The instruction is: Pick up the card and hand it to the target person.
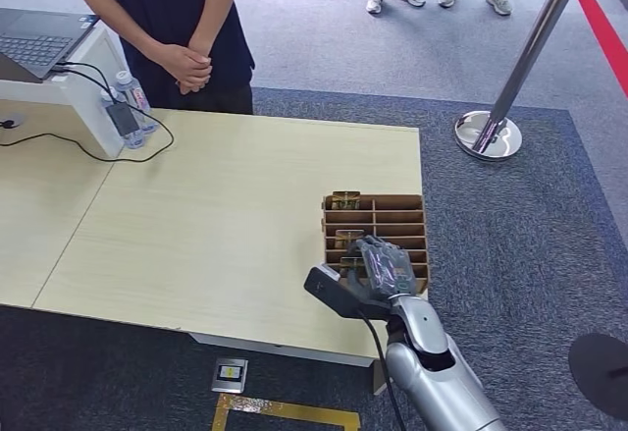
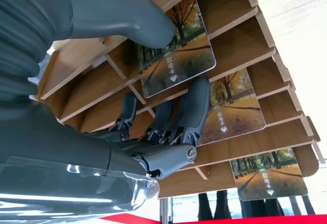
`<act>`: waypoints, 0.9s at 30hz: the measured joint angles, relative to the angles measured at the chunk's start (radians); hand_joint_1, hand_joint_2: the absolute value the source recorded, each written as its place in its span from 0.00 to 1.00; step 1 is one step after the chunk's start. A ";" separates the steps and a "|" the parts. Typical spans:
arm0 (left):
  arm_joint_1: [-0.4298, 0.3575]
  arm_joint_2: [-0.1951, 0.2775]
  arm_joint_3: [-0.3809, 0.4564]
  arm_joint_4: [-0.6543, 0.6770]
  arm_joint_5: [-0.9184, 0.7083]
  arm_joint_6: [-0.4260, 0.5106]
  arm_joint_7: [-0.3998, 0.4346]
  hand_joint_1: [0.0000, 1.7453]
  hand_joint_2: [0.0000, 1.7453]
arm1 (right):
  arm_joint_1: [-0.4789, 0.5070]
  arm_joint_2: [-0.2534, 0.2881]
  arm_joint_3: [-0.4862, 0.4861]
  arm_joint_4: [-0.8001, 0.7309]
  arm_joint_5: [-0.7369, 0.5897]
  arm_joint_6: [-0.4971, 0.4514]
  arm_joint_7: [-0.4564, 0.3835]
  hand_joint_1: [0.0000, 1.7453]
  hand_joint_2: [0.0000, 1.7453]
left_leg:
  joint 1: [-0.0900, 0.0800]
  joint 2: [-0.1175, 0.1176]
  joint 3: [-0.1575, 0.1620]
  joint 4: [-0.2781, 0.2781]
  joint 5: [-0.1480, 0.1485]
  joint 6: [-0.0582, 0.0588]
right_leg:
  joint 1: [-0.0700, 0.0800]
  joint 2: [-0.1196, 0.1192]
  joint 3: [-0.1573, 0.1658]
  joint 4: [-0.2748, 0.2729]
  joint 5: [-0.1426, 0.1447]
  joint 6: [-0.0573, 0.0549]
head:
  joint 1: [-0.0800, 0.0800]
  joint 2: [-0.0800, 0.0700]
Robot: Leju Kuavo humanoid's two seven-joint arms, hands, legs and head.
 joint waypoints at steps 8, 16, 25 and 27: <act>0.000 0.001 0.000 0.000 0.000 0.000 0.000 0.00 0.00 | -0.005 0.004 0.000 0.010 0.001 0.003 0.001 0.62 1.00 | 0.000 0.000 0.000 0.000 0.000 0.000 | 0.000 0.000 0.000 0.000 0.000 0.000 | 0.000 0.000; 0.000 0.001 0.000 0.000 0.000 0.000 -0.002 0.00 0.00 | -0.014 0.009 -0.001 0.020 0.007 0.003 0.002 1.00 1.00 | 0.000 0.000 0.000 0.000 0.000 0.000 | 0.000 0.000 0.000 0.000 0.000 0.000 | 0.000 0.000; 0.000 0.002 0.000 0.000 0.005 0.000 -0.002 0.00 0.00 | -0.015 0.009 -0.001 0.021 0.009 -0.004 -0.003 1.00 1.00 | 0.000 0.000 0.000 0.000 0.000 0.000 | 0.000 0.000 0.000 0.000 0.000 0.000 | 0.000 0.000; 0.000 0.002 0.000 0.000 0.007 0.001 -0.002 0.00 0.00 | -0.015 0.009 -0.001 0.020 0.010 -0.005 -0.006 1.00 1.00 | 0.000 0.000 0.000 0.000 0.000 0.000 | 0.000 0.000 0.000 0.000 0.000 0.000 | 0.000 0.000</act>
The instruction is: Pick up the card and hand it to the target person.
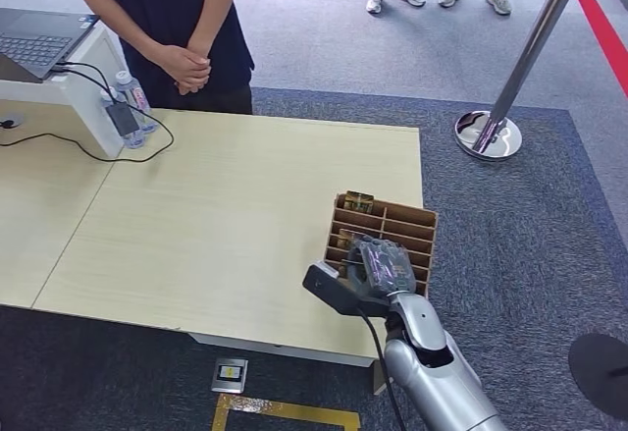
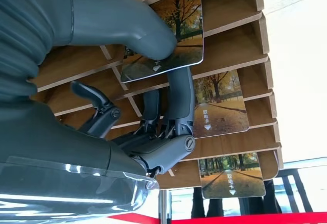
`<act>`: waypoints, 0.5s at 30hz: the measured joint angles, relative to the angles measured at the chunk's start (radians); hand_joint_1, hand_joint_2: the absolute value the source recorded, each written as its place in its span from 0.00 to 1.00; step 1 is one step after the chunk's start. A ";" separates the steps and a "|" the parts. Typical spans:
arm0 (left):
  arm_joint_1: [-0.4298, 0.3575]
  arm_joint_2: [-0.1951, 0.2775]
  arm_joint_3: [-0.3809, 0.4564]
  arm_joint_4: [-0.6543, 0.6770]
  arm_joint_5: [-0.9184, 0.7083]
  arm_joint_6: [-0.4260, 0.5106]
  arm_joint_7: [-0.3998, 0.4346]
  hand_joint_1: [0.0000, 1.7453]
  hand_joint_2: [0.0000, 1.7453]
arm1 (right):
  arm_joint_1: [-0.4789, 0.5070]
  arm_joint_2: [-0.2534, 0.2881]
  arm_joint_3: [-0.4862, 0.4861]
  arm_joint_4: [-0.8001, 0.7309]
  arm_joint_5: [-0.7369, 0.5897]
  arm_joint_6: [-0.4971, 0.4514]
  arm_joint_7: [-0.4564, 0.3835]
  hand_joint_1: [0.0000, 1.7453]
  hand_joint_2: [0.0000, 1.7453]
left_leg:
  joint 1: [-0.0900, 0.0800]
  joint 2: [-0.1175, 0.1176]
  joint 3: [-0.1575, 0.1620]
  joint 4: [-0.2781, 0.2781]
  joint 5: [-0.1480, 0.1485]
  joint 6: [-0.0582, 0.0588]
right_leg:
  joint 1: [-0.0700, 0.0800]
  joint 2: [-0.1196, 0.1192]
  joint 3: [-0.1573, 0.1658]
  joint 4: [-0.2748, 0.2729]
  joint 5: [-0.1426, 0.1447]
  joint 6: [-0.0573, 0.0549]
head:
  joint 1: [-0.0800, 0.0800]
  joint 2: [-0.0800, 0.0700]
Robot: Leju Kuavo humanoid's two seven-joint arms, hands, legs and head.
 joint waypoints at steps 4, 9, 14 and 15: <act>0.000 0.000 0.000 0.000 0.002 0.003 -0.001 0.00 0.00 | 0.003 -0.001 0.000 -0.006 0.002 0.000 -0.008 1.00 1.00 | 0.000 0.000 0.000 0.000 0.000 0.000 | 0.000 0.000 0.000 0.000 0.000 0.000 | 0.000 0.000; 0.000 0.000 0.000 0.000 0.002 0.004 -0.003 0.00 0.00 | 0.019 -0.004 0.001 -0.035 0.005 0.000 -0.013 1.00 1.00 | 0.000 0.000 0.000 0.000 0.000 0.000 | 0.000 0.000 0.000 0.000 0.000 0.000 | 0.000 0.000; 0.001 0.000 0.000 0.001 0.002 0.004 -0.004 0.00 0.00 | 0.025 -0.010 0.002 -0.070 0.010 0.002 -0.019 1.00 1.00 | 0.000 0.000 0.000 0.000 0.000 0.000 | 0.000 0.000 0.000 0.000 0.000 0.000 | 0.000 0.000; 0.001 0.000 0.000 0.001 0.002 0.004 -0.004 0.00 0.00 | 0.026 -0.012 0.002 -0.077 0.011 0.003 -0.019 1.00 1.00 | 0.000 0.000 0.000 0.000 0.000 0.000 | 0.000 0.000 0.000 0.000 0.000 0.000 | 0.000 0.000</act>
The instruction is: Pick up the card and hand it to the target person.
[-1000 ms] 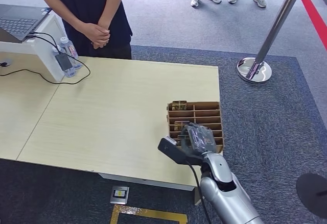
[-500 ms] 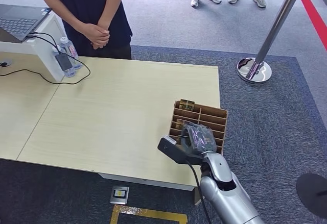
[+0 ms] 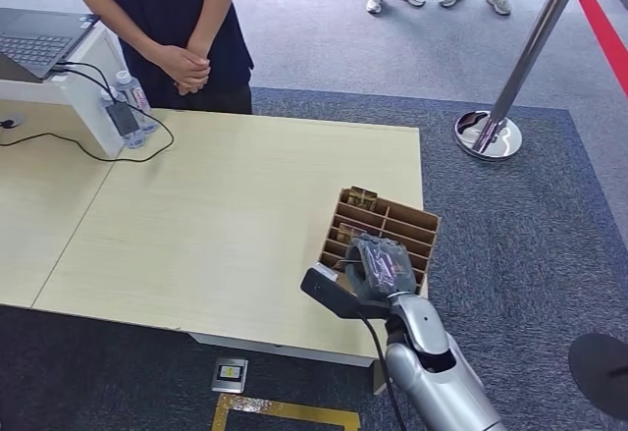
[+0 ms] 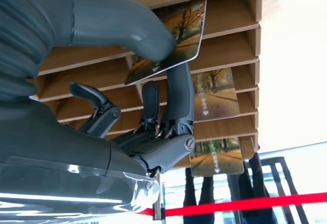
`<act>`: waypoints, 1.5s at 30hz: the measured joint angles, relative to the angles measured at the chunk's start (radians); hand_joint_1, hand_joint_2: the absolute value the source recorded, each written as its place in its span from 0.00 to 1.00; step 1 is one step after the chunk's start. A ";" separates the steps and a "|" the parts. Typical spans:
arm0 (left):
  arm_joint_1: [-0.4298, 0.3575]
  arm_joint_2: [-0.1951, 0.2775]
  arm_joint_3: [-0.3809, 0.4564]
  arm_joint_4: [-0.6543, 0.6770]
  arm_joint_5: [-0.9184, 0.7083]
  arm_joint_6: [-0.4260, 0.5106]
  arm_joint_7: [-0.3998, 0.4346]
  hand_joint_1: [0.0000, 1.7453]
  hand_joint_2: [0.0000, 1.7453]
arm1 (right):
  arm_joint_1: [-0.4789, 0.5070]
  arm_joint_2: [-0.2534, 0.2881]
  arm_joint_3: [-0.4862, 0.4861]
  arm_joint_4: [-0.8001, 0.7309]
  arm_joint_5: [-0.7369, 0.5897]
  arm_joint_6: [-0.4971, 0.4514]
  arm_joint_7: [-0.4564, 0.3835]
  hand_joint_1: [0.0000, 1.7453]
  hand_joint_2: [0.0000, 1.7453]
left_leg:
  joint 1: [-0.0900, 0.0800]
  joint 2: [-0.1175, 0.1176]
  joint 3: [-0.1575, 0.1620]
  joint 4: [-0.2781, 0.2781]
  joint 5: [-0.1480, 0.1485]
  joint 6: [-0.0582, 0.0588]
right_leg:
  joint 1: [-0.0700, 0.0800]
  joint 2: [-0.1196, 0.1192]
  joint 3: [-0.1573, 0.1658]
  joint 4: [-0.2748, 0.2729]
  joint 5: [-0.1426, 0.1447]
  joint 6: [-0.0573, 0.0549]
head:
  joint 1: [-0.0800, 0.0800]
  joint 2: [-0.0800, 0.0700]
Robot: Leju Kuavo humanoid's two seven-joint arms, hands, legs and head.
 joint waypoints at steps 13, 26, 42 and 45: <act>0.000 0.000 0.000 0.000 -0.001 -0.001 -0.004 0.00 0.00 | -0.021 -0.030 0.008 -0.096 0.024 0.026 0.003 1.00 1.00 | 0.000 0.000 0.000 0.000 0.000 0.000 | 0.000 0.000 0.000 0.000 0.000 0.000 | 0.000 0.000; 0.000 0.000 0.000 0.000 0.000 -0.006 -0.020 0.00 0.00 | -0.044 -0.103 0.014 -0.355 0.039 0.037 -0.002 1.00 1.00 | 0.000 0.000 0.000 0.000 0.000 0.000 | 0.000 0.000 0.000 0.000 0.000 0.000 | 0.000 0.000; -0.005 0.000 -0.001 0.000 -0.024 -0.006 -0.020 0.00 0.00 | -0.342 0.017 0.080 -0.219 0.011 0.080 -0.016 1.00 1.00 | 0.000 0.000 0.000 0.000 0.001 -0.001 | 0.000 0.000 0.000 0.002 0.001 0.000 | 0.000 0.000; -0.006 0.000 -0.004 0.000 -0.036 -0.008 -0.016 0.00 0.00 | -0.414 0.067 0.082 -0.135 0.004 0.094 0.000 1.00 1.00 | 0.000 0.000 0.000 0.000 0.001 -0.001 | 0.000 0.000 0.000 0.002 0.001 0.000 | 0.000 0.000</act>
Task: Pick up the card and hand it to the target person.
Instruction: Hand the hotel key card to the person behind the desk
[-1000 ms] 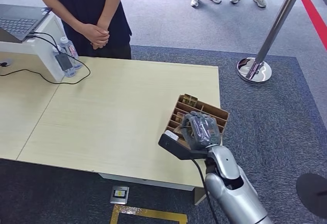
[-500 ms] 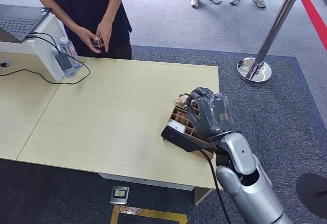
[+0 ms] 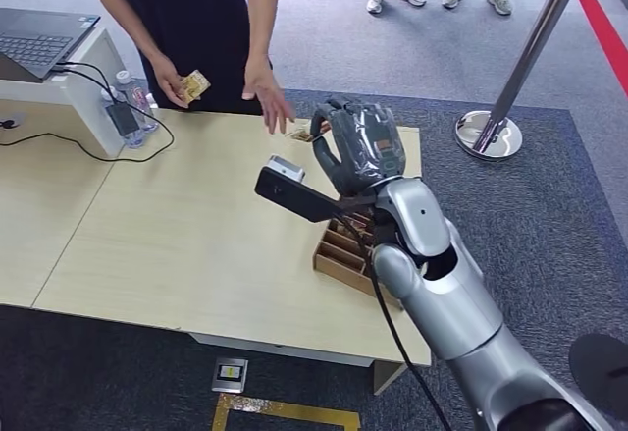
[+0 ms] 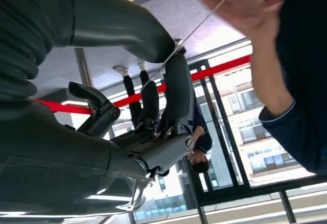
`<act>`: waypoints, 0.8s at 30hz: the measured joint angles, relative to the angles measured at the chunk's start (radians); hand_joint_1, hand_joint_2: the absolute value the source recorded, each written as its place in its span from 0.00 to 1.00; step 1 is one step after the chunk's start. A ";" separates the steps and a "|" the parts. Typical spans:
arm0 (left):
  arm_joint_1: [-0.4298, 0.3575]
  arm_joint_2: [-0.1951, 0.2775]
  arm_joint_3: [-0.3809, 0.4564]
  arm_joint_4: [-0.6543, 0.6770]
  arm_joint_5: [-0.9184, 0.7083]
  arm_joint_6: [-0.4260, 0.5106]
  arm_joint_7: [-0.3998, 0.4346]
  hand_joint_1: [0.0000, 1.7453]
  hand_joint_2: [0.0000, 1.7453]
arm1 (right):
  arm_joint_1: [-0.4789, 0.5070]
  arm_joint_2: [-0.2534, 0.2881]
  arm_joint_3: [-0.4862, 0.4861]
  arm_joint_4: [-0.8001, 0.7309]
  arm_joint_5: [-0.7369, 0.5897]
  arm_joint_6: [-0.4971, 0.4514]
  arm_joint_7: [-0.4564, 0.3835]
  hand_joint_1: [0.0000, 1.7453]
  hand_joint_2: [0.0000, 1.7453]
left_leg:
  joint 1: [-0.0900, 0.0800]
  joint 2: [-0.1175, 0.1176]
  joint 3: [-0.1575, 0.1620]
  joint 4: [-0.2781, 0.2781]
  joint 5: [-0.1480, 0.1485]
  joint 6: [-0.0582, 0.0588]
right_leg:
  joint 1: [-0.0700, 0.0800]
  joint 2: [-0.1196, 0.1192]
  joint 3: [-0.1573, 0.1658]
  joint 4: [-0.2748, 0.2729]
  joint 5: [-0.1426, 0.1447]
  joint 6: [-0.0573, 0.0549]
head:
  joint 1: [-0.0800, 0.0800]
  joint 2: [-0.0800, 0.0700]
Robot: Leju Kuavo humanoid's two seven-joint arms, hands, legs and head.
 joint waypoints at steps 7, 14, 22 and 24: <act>-0.005 -0.001 -0.005 0.000 -0.007 0.000 0.009 0.00 0.00 | -0.150 0.126 0.004 0.267 -0.014 -0.010 0.004 1.00 1.00 | 0.000 0.000 0.000 0.000 0.000 0.000 | 0.000 0.000 0.000 0.000 0.000 0.000 | 0.000 0.000; -0.007 -0.002 -0.005 0.001 -0.001 0.003 0.019 0.00 0.00 | -0.226 0.208 0.006 0.453 -0.026 -0.017 -0.001 1.00 1.00 | 0.000 0.000 0.000 0.000 0.000 0.000 | 0.000 0.000 0.000 0.000 0.000 0.000 | 0.000 0.000; -0.006 -0.002 -0.005 0.002 0.003 0.003 0.023 0.00 0.00 | -0.247 0.229 0.007 0.531 -0.041 -0.074 -0.009 0.00 1.00 | 0.000 0.000 0.000 0.000 0.000 0.000 | 0.000 0.000 0.000 0.000 0.000 0.000 | 0.000 0.000; -0.006 -0.002 -0.005 0.002 0.005 0.005 0.022 0.00 0.00 | -0.246 0.227 0.007 0.532 -0.051 -0.091 -0.015 0.00 1.00 | 0.000 0.000 0.000 0.000 0.000 0.000 | 0.000 0.000 0.000 0.000 0.000 0.000 | 0.000 0.000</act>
